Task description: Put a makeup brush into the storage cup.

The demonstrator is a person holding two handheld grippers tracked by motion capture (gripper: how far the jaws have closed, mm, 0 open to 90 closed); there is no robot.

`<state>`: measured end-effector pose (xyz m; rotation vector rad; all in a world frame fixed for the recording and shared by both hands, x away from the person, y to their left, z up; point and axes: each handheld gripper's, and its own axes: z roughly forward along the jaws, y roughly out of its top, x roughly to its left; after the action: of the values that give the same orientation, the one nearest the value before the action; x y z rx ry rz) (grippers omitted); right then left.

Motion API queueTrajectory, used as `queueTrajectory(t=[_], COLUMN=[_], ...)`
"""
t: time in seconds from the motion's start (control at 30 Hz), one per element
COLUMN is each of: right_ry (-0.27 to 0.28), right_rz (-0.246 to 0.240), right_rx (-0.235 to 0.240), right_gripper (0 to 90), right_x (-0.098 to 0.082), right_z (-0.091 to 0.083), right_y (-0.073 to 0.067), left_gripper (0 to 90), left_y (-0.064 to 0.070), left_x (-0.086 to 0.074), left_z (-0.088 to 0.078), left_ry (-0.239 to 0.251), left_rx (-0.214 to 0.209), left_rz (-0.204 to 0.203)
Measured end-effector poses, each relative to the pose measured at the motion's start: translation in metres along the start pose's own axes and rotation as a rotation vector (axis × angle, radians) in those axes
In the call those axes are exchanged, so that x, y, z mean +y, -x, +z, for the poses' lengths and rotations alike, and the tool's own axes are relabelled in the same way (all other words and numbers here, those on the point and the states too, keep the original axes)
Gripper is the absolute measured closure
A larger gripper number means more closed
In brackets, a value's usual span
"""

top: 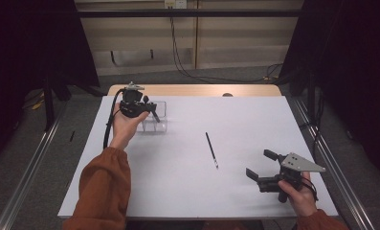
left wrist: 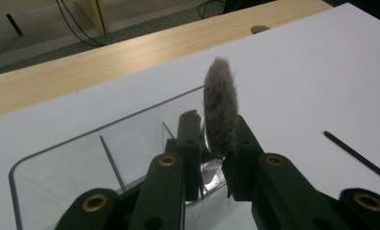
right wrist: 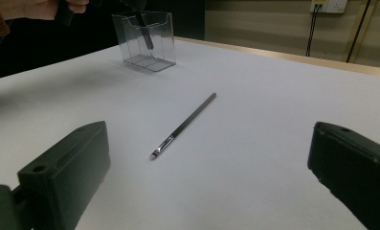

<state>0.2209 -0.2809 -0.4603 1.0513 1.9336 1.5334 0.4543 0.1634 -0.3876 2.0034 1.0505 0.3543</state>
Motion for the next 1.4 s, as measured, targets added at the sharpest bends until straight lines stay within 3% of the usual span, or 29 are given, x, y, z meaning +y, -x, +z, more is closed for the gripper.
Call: queueTrajectory(t=[0.1,0.4,0.47,0.7,0.83,1.03,1.13,1.17,1.33,1.4], right_ry=[-0.002,0.001,0.001,0.006,0.007,0.004,0.008,0.008,0.007,0.008], right_rz=[-0.002,0.0,0.002,0.004,0.007,0.007,0.01,0.012,0.016,0.018], right_rx=[0.003,0.004,0.003,0.002,0.0,-0.004,-0.012,-0.015,-0.017,-0.017], right_gripper=[0.2,0.2,0.1,0.2,0.2,0.3,0.3,0.4,0.3,0.3], right_x=[0.0,0.0,0.0,0.0,0.0,0.0,0.0,0.0,0.0,0.0], right_z=[0.0,0.0,0.0,0.0,-0.001,0.0,0.0,0.0,0.0,0.0], right_y=[0.0,0.0,0.0,0.0,0.0,0.0,0.001,0.001,0.001,0.001], left_gripper=[78.1,42.1,34.4,15.7,6.9,2.0,2.3,2.1,2.2,2.3], left_y=[0.001,0.002,0.001,-0.001,-0.004,0.0,-0.001,0.0,0.004,0.005], left_x=[0.001,0.0,0.0,-0.005,-0.01,-0.013,-0.016,-0.017,-0.021,-0.022], left_z=[0.0,-0.002,-0.003,-0.007,-0.012,-0.021,-0.028,-0.029,-0.036,-0.039], left_ry=[0.01,0.045,0.057,0.086,0.112,0.145,0.19,0.198,0.209,0.213], left_rx=[-0.005,0.038,0.027,0.032,0.014,-0.032,-0.058,-0.06,0.014,0.006], left_rz=[0.0,0.009,-0.004,-0.026,-0.051,-0.008,-0.048,-0.037,-0.007,0.0])
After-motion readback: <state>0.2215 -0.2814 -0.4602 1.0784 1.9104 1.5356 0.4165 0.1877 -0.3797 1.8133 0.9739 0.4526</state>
